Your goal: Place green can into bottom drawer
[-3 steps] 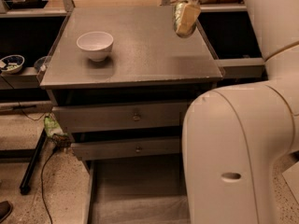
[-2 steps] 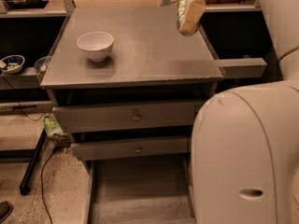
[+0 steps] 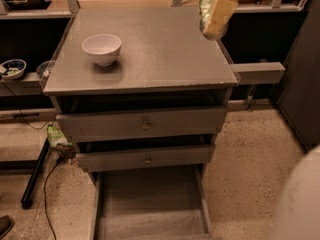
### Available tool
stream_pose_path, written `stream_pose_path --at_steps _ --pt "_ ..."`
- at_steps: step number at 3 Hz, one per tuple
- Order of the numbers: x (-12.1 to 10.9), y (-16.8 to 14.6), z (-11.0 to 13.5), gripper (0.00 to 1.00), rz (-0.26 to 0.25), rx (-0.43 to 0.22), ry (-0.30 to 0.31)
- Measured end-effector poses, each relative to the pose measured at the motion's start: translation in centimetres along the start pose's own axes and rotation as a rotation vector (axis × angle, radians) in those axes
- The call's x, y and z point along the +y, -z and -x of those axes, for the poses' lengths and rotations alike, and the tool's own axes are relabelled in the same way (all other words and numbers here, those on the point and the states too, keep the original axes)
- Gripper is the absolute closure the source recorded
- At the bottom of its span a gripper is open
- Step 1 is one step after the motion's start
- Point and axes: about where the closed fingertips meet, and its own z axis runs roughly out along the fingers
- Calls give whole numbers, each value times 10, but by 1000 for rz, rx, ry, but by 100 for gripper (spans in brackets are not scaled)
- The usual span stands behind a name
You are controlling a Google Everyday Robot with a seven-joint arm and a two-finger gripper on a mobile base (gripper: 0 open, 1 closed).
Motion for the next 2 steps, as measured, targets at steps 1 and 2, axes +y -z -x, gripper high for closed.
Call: stream_pose_path --at_steps 1,2 --pt "16 -12 -2 100 40 14 5" --pt "16 -12 -2 100 40 13 5"
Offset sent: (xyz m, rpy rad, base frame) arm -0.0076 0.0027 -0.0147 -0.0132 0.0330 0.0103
